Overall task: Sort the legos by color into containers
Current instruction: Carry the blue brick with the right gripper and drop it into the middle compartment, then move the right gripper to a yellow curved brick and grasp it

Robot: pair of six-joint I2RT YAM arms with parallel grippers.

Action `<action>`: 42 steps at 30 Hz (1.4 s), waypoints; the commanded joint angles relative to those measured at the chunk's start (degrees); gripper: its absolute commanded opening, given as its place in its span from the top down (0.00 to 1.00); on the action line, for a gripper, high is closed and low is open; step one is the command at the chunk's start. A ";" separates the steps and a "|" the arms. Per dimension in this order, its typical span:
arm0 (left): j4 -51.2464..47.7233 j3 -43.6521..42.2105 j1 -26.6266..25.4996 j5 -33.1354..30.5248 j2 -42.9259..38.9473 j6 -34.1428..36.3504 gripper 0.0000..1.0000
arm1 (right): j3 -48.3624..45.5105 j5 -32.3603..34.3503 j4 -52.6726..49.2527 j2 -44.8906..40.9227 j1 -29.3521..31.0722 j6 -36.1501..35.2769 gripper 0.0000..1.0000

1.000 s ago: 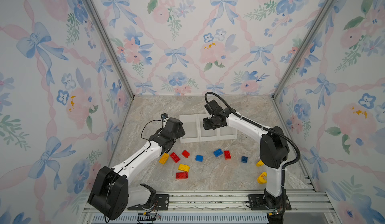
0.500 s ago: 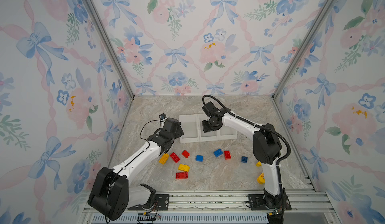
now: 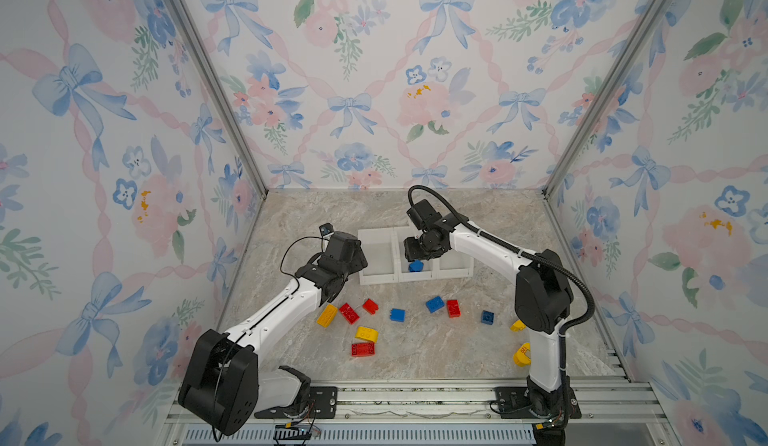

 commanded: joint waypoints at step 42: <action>0.38 -2.58 0.34 8.50 -3.20 4.08 0.13 | -55.52 -3.16 -7.65 -45.00 -38.39 17.34 0.31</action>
